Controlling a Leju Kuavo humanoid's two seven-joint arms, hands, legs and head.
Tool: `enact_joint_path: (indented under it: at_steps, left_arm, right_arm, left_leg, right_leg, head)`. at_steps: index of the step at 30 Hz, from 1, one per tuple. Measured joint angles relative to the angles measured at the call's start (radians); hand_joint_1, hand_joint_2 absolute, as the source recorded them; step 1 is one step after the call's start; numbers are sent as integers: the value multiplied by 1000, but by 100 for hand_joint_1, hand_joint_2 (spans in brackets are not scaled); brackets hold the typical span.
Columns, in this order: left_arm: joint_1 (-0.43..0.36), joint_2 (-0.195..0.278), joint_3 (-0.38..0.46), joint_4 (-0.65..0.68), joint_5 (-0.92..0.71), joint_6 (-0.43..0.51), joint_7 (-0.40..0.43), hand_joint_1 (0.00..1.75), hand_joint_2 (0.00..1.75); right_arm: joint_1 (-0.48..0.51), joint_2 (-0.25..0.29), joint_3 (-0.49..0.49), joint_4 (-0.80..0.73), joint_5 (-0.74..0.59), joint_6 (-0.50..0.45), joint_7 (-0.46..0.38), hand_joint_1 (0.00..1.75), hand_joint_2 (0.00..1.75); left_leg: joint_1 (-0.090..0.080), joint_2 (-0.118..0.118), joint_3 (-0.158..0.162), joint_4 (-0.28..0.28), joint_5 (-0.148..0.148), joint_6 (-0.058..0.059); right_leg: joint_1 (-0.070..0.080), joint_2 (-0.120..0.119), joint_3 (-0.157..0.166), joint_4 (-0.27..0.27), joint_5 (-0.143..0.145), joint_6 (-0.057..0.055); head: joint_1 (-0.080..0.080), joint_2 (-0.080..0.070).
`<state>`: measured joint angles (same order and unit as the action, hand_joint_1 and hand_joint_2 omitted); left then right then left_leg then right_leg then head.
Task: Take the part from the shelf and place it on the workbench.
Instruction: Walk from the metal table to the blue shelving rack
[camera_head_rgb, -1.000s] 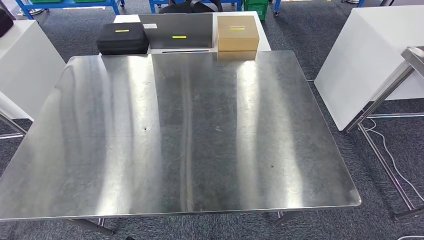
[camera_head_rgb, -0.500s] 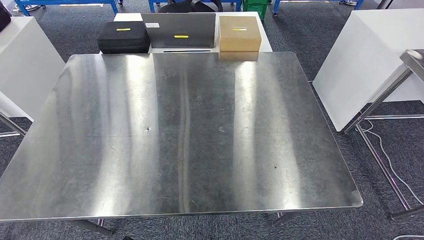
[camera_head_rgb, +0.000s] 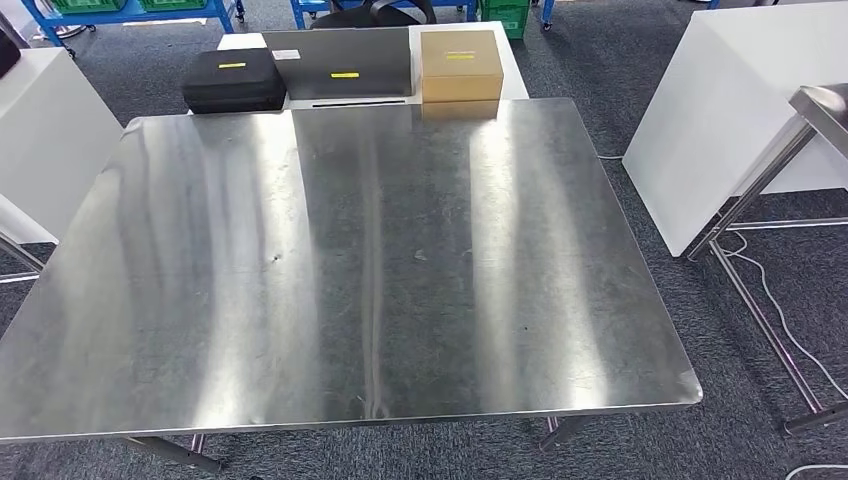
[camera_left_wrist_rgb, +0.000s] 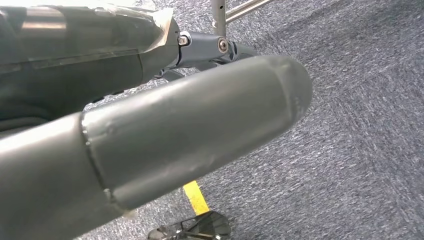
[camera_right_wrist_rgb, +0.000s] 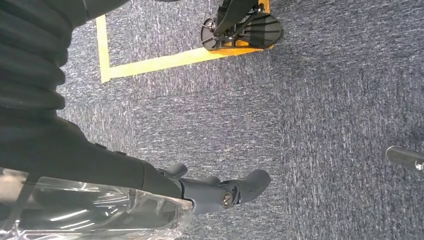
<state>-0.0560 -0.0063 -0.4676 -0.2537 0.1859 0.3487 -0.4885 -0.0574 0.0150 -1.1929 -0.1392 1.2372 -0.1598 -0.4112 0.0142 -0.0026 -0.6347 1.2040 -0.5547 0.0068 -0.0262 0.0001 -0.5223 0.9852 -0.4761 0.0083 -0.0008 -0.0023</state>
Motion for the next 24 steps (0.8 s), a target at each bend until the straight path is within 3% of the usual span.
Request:
enact_joint_path:
  at_steps: [1, 3, 5, 8, 11, 13, 14, 15, 17, 19, 22, 24]
  left_arm:
    - [-1, 0, 0, 0, 2, 0, 0, 0, 0]
    - [-3, 1, 0, 0, 6, 1, -2, 0, 0]
    - [-3, 0, -2, 0, 11, 1, -5, 0, 0]
    - [-2, 0, -7, 0, 14, 2, -7, 0, 0]
    - [-4, 1, -9, 0, 15, 2, -8, 0, 0]
    - [-3, 1, -12, 0, 15, 2, -8, 0, 0]
    - [-3, 1, -13, 0, 16, 2, -8, 0, 0]
    - [-3, 1, -14, 0, 18, 1, -8, 0, 0]
    - [-4, 1, -14, 0, 22, 0, -9, 0, 0]
    - [-5, 1, -15, 0, 26, 1, -11, 0, 0]
    - [-6, 1, -15, 0, 32, 2, -14, 0, 0]
    - [-5, 2, -16, 0, 34, 4, -16, 0, 0]
  right_arm:
    - [-1, 0, 0, 0, 1, 0, 0, 0, 175]
    - [-3, 1, 0, 0, 3, 0, 1, 0, 175]
    - [-4, 1, 0, 0, 4, 0, 3, 0, 175]
    - [-5, 0, 0, 0, 4, 0, 3, 0, 175]
    - [-5, 2, 0, 0, 4, 0, 4, 0, 175]
    - [-4, 2, 0, 0, 4, 0, 4, 0, 175]
    - [-5, 2, 0, 0, 5, 0, 4, 0, 175]
    - [-5, 1, 0, 0, 6, 0, 4, 0, 175]
    - [-8, 0, 0, 0, 8, 0, 5, 0, 175]
    - [-12, -1, 0, 0, 12, 0, 5, 0, 175]
    - [-13, -1, 0, 1, 15, 0, 6, 0, 175]
    - [-15, 0, 0, 1, 18, 0, 6, 0, 175]
  left_leg:
    - [1, 0, 35, -72, 34, 3]
    - [-1, -1, 82, -174, 70, 8]
    - [-7, -2, 87, -194, 72, 15]
    - [-9, -1, 86, -205, 85, 40]
    - [-10, 2, 81, -210, 92, 54]
    - [-13, 2, 77, -209, 95, 57]
    - [-14, 1, 76, -208, 97, 58]
    - [-14, 1, 76, -208, 98, 57]
    - [-17, -1, 76, -205, 99, 54]
    - [-21, -1, 74, -201, 98, 46]
    - [-19, -1, 69, -196, 96, 30]
    - [-14, -1, 48, -149, 56, 17]
  right_leg:
    - [1, 0, 1, 0, 0, 1]
    - [8, 1, -1, 3, -2, 6]
    - [14, 1, -6, 2, 0, 16]
    - [15, 0, -24, 31, -17, 29]
    - [12, 0, -106, 205, -102, 20]
    - [12, 0, -145, 293, -129, 24]
    - [13, 0, -136, 282, -120, 30]
    - [13, 0, -106, 231, -97, 36]
    - [15, 0, -26, 81, -45, 41]
    - [20, 0, 10, 1, -21, 31]
    - [16, 0, 9, -9, -10, 12]
    - [6, -1, 9, -13, 0, -5]
  head:
    - [-1, 0]
    - [-1, 0]
    - [-1, 0]
    - [0, 0]
    - [2, 0]
    - [2, 0]
    - [3, 0]
    - [3, 0]
    - [3, 0]
    - [1, 0]
    - [0, 0]
    - [-6, 0]
